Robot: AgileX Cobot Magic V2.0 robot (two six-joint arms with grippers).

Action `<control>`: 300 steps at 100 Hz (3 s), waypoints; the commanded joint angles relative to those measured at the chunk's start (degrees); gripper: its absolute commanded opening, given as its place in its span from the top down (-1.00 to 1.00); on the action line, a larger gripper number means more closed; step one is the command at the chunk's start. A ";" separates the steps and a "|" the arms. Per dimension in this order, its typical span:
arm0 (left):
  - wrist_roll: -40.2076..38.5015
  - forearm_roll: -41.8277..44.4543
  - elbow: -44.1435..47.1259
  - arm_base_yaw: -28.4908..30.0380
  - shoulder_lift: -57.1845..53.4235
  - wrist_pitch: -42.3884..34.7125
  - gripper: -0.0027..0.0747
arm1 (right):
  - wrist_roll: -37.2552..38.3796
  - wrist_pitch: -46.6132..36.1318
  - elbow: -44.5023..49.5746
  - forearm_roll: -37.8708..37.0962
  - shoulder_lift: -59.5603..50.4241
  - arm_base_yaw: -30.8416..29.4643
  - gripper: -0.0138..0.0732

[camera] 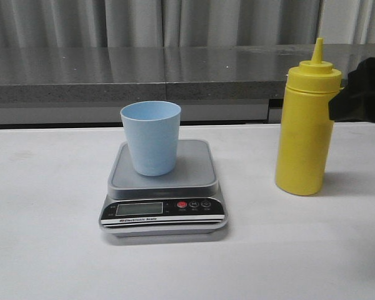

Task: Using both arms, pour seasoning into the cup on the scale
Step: 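Close the right gripper around the yellow bottle's upper body, then lift the bottle with the right gripper and tilt its nozzle over the cup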

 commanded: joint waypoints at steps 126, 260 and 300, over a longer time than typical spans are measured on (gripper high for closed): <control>-0.44 -0.54 -1.40 0.08 0.51 -4.44 0.98 | 0.00 -34.30 -6.51 4.37 23.48 4.61 -0.72; -0.44 -0.54 -1.40 0.08 0.51 -4.44 0.98 | -0.06 -28.23 -12.98 -3.22 23.12 4.61 0.82; -0.44 -0.54 -1.40 0.08 0.51 -4.44 0.98 | -1.59 16.18 -34.79 -15.04 19.93 4.78 0.82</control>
